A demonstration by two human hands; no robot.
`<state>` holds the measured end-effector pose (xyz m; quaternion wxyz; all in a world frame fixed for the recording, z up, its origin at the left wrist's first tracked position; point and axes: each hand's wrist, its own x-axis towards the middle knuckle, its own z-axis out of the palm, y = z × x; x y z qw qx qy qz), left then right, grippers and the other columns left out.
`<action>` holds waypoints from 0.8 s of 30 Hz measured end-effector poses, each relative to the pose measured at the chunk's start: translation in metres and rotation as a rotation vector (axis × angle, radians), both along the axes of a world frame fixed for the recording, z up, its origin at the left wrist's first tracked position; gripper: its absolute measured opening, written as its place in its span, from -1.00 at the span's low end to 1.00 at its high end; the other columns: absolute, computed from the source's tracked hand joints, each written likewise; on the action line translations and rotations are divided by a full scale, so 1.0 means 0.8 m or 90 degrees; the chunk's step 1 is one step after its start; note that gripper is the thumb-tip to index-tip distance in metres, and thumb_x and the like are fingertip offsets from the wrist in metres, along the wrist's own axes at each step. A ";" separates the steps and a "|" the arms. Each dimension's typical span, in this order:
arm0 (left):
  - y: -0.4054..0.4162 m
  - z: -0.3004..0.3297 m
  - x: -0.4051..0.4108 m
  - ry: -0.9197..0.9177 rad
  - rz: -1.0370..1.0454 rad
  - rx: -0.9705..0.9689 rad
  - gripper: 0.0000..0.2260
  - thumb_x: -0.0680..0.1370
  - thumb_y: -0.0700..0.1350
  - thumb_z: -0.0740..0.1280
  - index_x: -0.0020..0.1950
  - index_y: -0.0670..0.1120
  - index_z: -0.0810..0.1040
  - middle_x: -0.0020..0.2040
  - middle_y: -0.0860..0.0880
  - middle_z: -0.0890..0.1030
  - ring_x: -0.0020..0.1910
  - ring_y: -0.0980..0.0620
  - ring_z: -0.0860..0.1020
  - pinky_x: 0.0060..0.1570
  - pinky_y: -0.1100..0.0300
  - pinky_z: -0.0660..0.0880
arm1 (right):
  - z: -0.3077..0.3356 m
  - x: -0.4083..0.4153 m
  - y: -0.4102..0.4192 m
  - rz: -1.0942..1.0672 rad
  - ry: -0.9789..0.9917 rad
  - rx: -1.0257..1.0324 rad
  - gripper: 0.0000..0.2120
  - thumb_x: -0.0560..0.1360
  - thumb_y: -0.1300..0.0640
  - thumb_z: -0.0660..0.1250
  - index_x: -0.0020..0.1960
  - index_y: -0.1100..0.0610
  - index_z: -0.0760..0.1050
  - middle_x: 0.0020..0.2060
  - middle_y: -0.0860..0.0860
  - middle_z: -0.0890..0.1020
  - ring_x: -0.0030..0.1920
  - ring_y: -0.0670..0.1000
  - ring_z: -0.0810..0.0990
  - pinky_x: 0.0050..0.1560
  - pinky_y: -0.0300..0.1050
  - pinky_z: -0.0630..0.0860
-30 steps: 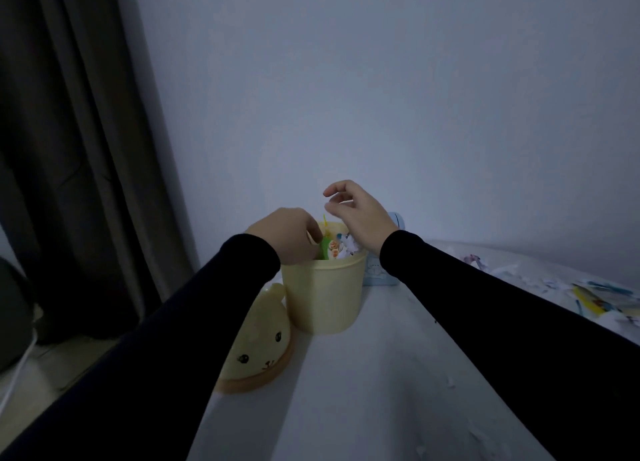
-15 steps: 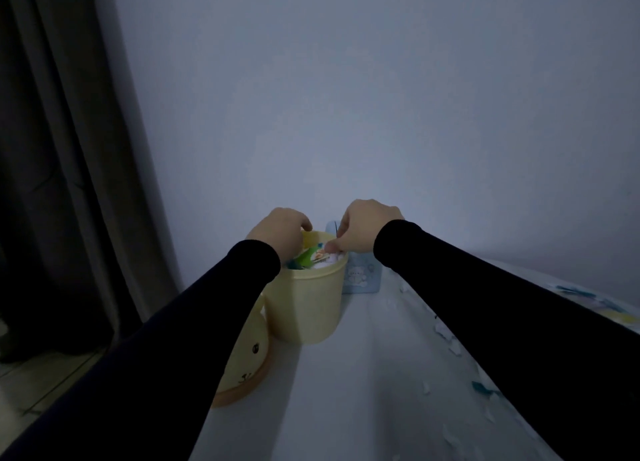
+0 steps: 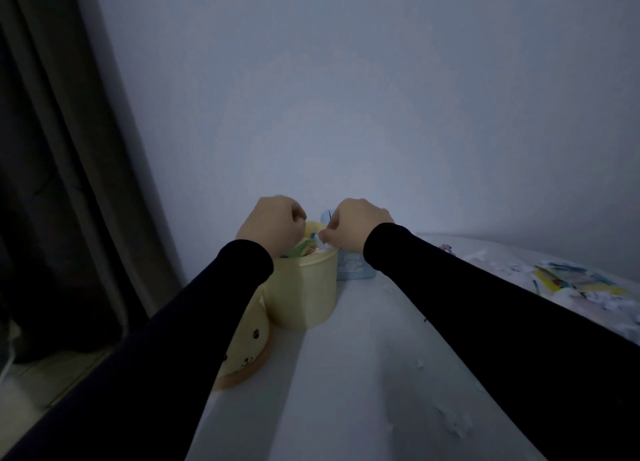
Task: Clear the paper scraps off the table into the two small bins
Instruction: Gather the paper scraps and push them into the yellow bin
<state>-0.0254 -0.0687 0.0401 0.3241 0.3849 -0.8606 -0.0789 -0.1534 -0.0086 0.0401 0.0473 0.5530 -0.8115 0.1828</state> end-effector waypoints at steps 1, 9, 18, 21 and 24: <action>0.010 -0.005 0.001 0.030 -0.005 -0.017 -0.74 0.53 -0.22 0.20 0.10 -0.14 0.64 0.11 -0.08 0.63 0.11 -0.01 0.54 0.09 0.23 0.41 | -0.003 0.003 0.007 -0.001 -0.025 -0.019 -0.74 0.47 -0.10 0.33 -0.01 0.05 0.62 -0.09 0.00 0.64 -0.03 0.06 0.58 -0.06 -0.16 0.38; 0.169 -0.091 -0.022 0.135 -0.072 0.001 -0.58 0.50 0.02 0.04 0.14 -0.12 0.58 0.08 -0.14 0.57 0.11 -0.13 0.50 0.09 0.04 0.40 | -0.057 -0.001 0.128 -0.053 -0.139 -0.040 -0.76 0.48 0.05 0.27 0.09 0.05 0.59 0.12 0.06 0.60 0.14 0.09 0.56 0.18 -0.06 0.49; 0.301 -0.163 -0.048 -0.172 -0.034 0.297 -0.27 0.59 0.19 0.09 0.54 -0.26 -0.09 0.56 -0.23 -0.09 0.54 -0.15 -0.03 0.46 -0.05 -0.02 | -0.153 -0.015 0.296 -0.373 -0.090 0.070 -0.52 0.56 -0.09 0.08 0.44 0.04 0.24 0.46 0.10 0.19 0.46 0.19 0.12 0.36 0.19 0.16; 0.310 -0.172 -0.066 -0.224 -0.037 0.263 -0.30 0.60 0.17 0.07 0.54 -0.26 -0.07 0.55 -0.24 -0.03 0.53 -0.17 -0.01 0.47 -0.03 -0.05 | -0.164 -0.024 0.334 -0.445 -0.149 0.154 -0.41 0.60 -0.10 -0.02 0.55 0.04 -0.10 0.54 0.11 -0.11 0.52 0.26 -0.17 0.42 0.34 -0.04; 0.309 -0.178 -0.081 -0.278 -0.052 0.181 -0.44 0.62 0.12 0.01 0.51 -0.20 0.12 0.54 -0.21 0.08 0.51 -0.19 0.06 0.46 -0.09 -0.01 | -0.171 -0.047 0.363 -0.456 -0.131 0.182 -0.41 0.60 -0.12 -0.05 0.55 -0.04 -0.19 0.54 0.10 -0.19 0.52 0.26 -0.20 0.39 0.39 -0.09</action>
